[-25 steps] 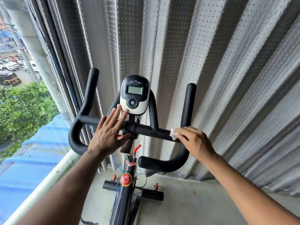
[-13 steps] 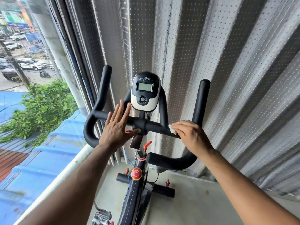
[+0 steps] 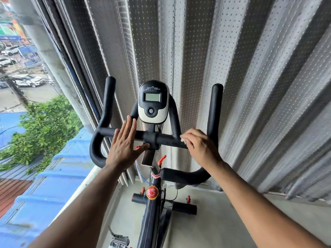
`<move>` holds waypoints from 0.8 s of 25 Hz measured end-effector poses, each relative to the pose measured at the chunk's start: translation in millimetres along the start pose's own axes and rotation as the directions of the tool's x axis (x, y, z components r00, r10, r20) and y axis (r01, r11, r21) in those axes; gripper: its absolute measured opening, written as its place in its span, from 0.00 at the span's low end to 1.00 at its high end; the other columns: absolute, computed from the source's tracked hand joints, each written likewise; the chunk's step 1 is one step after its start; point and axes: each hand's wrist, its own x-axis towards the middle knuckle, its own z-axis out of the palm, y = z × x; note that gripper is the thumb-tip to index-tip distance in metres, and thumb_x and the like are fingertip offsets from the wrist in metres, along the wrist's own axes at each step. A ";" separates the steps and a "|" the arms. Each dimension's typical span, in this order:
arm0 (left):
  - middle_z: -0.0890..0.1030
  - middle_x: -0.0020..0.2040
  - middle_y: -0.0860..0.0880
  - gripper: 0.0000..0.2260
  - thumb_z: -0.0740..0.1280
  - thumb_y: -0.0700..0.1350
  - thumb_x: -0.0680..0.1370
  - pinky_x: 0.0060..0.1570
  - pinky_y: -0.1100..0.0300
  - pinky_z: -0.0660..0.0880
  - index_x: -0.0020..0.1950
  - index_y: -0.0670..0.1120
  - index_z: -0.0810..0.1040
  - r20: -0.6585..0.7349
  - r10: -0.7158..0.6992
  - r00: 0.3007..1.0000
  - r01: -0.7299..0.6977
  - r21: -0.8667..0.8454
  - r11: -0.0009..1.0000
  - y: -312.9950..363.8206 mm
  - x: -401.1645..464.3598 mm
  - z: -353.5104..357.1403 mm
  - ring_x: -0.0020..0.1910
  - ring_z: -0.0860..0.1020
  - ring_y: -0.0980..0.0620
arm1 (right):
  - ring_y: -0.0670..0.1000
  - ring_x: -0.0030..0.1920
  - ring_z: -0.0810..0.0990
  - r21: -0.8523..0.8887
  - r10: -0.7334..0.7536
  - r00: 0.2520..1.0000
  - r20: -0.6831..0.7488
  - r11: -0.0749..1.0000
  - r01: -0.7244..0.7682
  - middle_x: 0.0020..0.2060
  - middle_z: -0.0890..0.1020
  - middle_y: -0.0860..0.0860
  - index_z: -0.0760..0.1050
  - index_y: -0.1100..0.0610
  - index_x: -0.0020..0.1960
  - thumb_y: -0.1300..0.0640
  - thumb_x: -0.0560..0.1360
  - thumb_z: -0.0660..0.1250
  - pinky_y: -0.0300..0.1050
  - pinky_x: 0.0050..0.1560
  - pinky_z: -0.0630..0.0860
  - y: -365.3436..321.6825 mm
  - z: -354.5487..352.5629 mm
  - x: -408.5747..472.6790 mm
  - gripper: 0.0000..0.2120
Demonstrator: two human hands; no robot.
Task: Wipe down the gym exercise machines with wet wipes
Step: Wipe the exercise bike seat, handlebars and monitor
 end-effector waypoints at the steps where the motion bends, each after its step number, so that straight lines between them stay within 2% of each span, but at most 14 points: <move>1: 0.39 0.85 0.51 0.47 0.53 0.75 0.77 0.82 0.45 0.51 0.85 0.51 0.40 -0.006 0.005 1.000 -0.005 -0.005 1.000 -0.8 0.6 0.5 0.84 0.42 0.52 | 0.50 0.51 0.81 -0.029 -0.069 0.997 0.025 0.997 0.070 0.50 0.83 0.52 0.84 0.63 0.56 0.67 0.78 0.69 0.40 0.54 0.80 -2.5 -1.5 -9.9 0.09; 4: 0.40 0.85 0.51 0.46 0.54 0.75 0.78 0.82 0.43 0.53 0.86 0.51 0.41 -0.032 0.003 0.999 -0.004 -0.022 1.000 -5.4 1.9 4.1 0.84 0.43 0.52 | 0.52 0.48 0.80 -0.123 -0.201 0.975 0.100 0.970 0.212 0.48 0.83 0.50 0.85 0.61 0.54 0.68 0.75 0.72 0.47 0.57 0.78 15.2 -30.9 -33.1 0.09; 9: 0.41 0.85 0.53 0.47 0.60 0.71 0.77 0.82 0.43 0.52 0.86 0.50 0.43 -0.039 0.004 0.999 -0.006 -0.062 0.998 -3.0 0.1 5.4 0.84 0.44 0.53 | 0.52 0.46 0.79 -0.194 -0.032 0.999 0.022 0.980 0.035 0.46 0.83 0.49 0.85 0.58 0.51 0.63 0.73 0.77 0.50 0.48 0.80 23.0 -49.0 -36.0 0.08; 15: 0.37 0.85 0.54 0.47 0.53 0.76 0.77 0.82 0.45 0.46 0.85 0.52 0.39 0.008 -0.011 1.000 0.011 -0.061 0.998 -4.2 5.1 2.9 0.84 0.40 0.53 | 0.51 0.49 0.80 -0.159 -0.216 0.974 0.074 0.961 0.225 0.50 0.83 0.51 0.84 0.62 0.53 0.62 0.76 0.73 0.43 0.51 0.81 -15.4 -0.1 1.1 0.07; 19: 0.38 0.84 0.56 0.46 0.48 0.79 0.75 0.82 0.41 0.45 0.84 0.57 0.36 0.058 0.033 0.998 -0.031 -0.041 0.999 -32.4 1.2 -3.1 0.83 0.38 0.56 | 0.54 0.50 0.80 -0.161 -0.243 0.948 0.205 0.947 0.277 0.50 0.85 0.55 0.83 0.61 0.54 0.66 0.77 0.71 0.50 0.46 0.83 -38.8 38.7 50.0 0.07; 20: 0.38 0.84 0.56 0.45 0.46 0.79 0.75 0.82 0.39 0.43 0.84 0.58 0.36 0.070 0.022 0.997 -0.020 -0.025 0.999 -38.2 0.2 -5.1 0.83 0.37 0.57 | 0.54 0.50 0.81 -0.149 -0.251 0.942 0.222 0.946 0.287 0.51 0.85 0.55 0.82 0.61 0.54 0.67 0.77 0.71 0.50 0.48 0.83 -40.6 42.2 51.0 0.08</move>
